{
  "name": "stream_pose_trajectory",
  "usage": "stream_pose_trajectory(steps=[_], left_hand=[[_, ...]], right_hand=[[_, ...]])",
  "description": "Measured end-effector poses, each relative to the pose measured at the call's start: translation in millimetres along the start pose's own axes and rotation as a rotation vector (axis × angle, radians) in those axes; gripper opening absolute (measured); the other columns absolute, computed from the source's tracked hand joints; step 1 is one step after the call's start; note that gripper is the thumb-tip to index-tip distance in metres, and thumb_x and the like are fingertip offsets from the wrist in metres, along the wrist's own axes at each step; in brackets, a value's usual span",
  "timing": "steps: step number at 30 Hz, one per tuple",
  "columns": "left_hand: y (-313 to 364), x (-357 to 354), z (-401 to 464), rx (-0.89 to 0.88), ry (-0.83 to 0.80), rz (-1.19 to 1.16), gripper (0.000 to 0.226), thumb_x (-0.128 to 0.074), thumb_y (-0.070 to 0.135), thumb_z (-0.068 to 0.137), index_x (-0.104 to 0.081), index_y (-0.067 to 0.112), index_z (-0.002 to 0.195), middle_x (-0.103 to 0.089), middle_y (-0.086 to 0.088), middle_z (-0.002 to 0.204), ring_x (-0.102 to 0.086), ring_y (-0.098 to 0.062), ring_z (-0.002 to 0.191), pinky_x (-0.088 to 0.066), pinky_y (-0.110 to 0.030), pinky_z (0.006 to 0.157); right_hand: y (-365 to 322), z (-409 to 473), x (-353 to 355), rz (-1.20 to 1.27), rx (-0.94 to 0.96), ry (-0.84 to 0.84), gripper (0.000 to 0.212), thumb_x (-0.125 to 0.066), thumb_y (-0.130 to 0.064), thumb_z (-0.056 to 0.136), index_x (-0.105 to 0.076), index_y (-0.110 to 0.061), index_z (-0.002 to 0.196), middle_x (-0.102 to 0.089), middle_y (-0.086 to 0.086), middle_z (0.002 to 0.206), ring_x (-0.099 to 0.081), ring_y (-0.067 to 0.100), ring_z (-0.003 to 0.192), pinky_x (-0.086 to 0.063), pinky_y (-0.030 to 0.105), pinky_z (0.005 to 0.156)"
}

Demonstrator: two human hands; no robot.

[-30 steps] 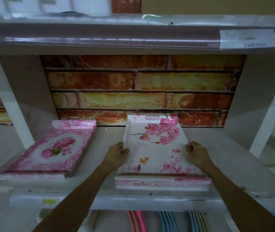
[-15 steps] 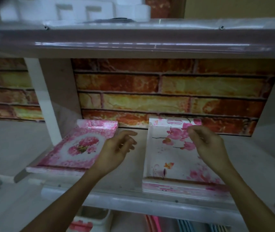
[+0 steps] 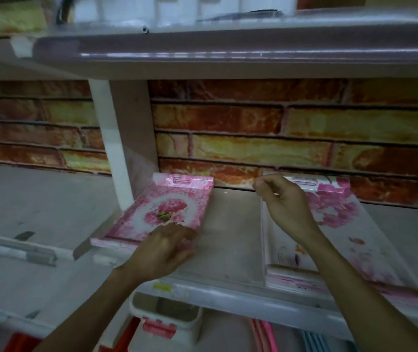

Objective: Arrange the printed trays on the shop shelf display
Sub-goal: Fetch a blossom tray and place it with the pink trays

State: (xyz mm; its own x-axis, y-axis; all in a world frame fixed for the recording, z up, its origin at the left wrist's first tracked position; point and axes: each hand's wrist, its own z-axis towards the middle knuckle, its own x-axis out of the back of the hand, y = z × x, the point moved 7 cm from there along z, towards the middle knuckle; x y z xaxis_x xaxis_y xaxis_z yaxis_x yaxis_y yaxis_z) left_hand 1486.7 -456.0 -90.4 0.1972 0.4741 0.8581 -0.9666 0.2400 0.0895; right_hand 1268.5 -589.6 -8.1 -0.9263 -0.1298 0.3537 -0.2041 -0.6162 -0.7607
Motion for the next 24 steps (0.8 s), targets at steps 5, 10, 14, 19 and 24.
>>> stream_pose_trajectory(steps=[5, 10, 14, 19, 24], left_hand=[[-21, -19, -14, -0.063, -0.09, 0.198, 0.033, -0.056, 0.05, 0.082, -0.06, 0.03, 0.108, -0.068, 0.01, 0.099, -0.065, -0.011, 0.085, -0.053, -0.026, 0.071], [-32, -26, -17, -0.11, -0.099, 0.225, 0.027, -0.056, 0.04, 0.08, -0.062, 0.03, 0.104, -0.07, 0.009, 0.097, -0.067, -0.011, 0.084, -0.055, -0.025, 0.067], [-35, -22, -13, -0.122, -0.074, 0.21, 0.025, -0.058, 0.042, 0.083, -0.062, 0.031, 0.105, -0.07, 0.01, 0.098, -0.067, -0.01, 0.086, -0.055, -0.025, 0.068], [-35, 11, 5, -0.157, 0.001, 0.183, 0.022, -0.052, 0.044, 0.088, -0.064, 0.03, 0.1, -0.072, 0.011, 0.093, -0.068, -0.01, 0.081, -0.053, -0.022, 0.066], [-38, 35, 23, -0.191, 0.021, 0.16, 0.021, -0.058, 0.044, 0.087, -0.064, 0.032, 0.102, -0.072, 0.012, 0.096, -0.068, -0.009, 0.086, -0.05, -0.02, 0.071]], right_hand=[[-11, 8, -52, -0.017, -0.012, -0.034, 0.012, -0.059, -0.024, 0.094, -0.069, -0.018, 0.095, -0.068, -0.008, 0.086, -0.063, 0.005, 0.083, -0.041, 0.001, 0.069], [-7, 14, -93, -0.027, -0.083, -0.075, 0.016, -0.057, -0.021, 0.095, -0.069, -0.014, 0.102, -0.064, -0.009, 0.088, -0.058, 0.003, 0.08, -0.038, -0.003, 0.064], [8, 16, -115, -0.077, -0.226, -0.087, 0.021, -0.053, -0.023, 0.096, -0.067, -0.014, 0.108, -0.064, -0.004, 0.102, -0.058, 0.012, 0.088, -0.038, 0.003, 0.063], [46, 13, -144, 0.026, -0.525, -0.079, 0.038, -0.053, -0.045, 0.087, -0.062, -0.017, 0.063, -0.065, -0.002, 0.075, -0.063, 0.021, 0.079, -0.055, 0.037, 0.079], [88, 6, -192, 0.39, -0.916, -0.149, 0.064, -0.064, -0.061, 0.072, -0.069, -0.002, 0.097, -0.073, 0.013, 0.094, -0.071, 0.032, 0.081, -0.06, 0.053, 0.075]])
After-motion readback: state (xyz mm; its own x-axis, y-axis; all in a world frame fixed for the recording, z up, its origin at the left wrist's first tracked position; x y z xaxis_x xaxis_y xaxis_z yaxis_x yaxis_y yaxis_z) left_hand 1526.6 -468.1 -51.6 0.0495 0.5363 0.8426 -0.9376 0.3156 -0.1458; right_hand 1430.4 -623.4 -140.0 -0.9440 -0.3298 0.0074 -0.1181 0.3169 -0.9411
